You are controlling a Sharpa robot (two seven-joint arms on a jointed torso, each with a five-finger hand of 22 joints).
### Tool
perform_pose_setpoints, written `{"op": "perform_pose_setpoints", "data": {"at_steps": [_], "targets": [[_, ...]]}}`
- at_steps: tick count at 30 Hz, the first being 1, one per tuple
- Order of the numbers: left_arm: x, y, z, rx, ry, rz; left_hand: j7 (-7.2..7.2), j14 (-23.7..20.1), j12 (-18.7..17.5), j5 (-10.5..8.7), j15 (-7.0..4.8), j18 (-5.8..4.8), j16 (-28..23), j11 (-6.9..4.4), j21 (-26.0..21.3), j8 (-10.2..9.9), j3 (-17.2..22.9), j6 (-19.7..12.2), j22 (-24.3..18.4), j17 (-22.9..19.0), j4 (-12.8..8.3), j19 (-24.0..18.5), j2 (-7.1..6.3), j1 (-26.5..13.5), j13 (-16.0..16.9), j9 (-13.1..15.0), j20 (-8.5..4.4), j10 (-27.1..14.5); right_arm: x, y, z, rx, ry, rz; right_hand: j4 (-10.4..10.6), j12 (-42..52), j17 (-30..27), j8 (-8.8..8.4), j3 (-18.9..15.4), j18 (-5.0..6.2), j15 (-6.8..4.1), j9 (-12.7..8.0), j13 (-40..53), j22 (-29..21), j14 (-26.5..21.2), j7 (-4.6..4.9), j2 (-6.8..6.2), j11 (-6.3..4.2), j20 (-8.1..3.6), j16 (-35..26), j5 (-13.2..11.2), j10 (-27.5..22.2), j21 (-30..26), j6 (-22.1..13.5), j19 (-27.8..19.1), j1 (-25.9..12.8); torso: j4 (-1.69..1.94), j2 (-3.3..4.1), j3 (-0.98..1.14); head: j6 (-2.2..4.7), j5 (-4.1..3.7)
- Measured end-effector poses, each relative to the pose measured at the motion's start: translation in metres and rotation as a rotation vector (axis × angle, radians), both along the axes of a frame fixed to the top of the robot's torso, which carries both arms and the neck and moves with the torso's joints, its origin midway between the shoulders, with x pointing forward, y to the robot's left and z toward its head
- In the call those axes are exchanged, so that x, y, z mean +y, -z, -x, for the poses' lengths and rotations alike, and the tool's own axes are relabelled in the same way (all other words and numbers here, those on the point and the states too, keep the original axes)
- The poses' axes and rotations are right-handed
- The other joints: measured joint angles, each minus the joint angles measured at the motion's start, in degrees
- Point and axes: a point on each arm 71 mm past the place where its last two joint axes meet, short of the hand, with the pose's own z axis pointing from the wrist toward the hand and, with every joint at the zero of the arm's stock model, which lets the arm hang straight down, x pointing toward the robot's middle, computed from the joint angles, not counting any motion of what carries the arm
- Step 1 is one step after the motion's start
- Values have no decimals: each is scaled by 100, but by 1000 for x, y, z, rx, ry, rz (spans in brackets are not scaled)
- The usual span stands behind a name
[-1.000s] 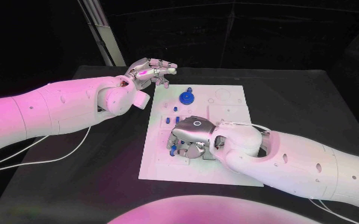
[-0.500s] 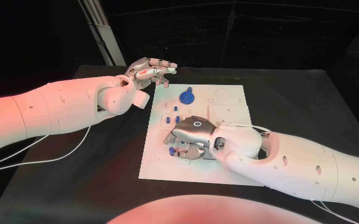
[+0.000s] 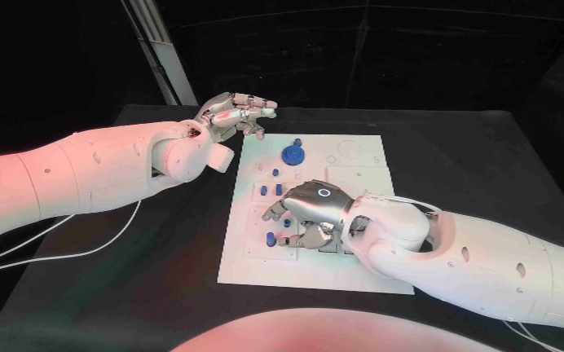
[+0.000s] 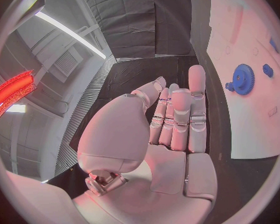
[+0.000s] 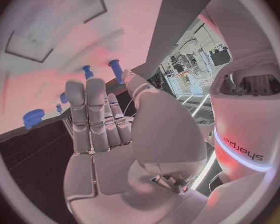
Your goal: Assemble the parts on the task board
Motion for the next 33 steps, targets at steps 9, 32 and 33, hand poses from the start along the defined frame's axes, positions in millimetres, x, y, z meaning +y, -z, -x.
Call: {"op": "perform_pose_setpoints", "data": {"at_steps": [9,32,33], "targets": [[4,0,0,1,-7,-3,0,0,0,0,0,0,0,0,0,0,0,0,0,0,0,0,0,0,0,0,0,0,-81,-15,-10,145,251,-107,477,1003,1030,349,-298,-141,-249,101,453,1289,437,-210,208,-315,-201,804,109,1698,802,719,824,-428,-40,-30,-9,42,-185],[8,4,2,11,-14,-8,0,0,0,0,0,0,0,0,0,0,16,0,-4,-11,-16,0,0,0,0,0,0,0,-181,-6,-4,391,783,83,1342,4525,1547,1273,-2084,-319,-411,215,4371,2459,514,-419,384,-512,-397,1328,639,1594,1531,617,1321,-961,-199,-96,18,55,-508],[9,4,2,11,-15,-8,0,0,0,0,0,0,0,0,0,0,16,0,-4,-11,-16,0,0,0,0,0,0,0,-180,-5,-4,393,785,90,1349,4554,1547,1277,-2108,-318,-411,215,4400,2459,514,-419,384,-512,-397,1328,639,1594,1531,617,1321,-961,-199,-96,18,55,-511]]}}
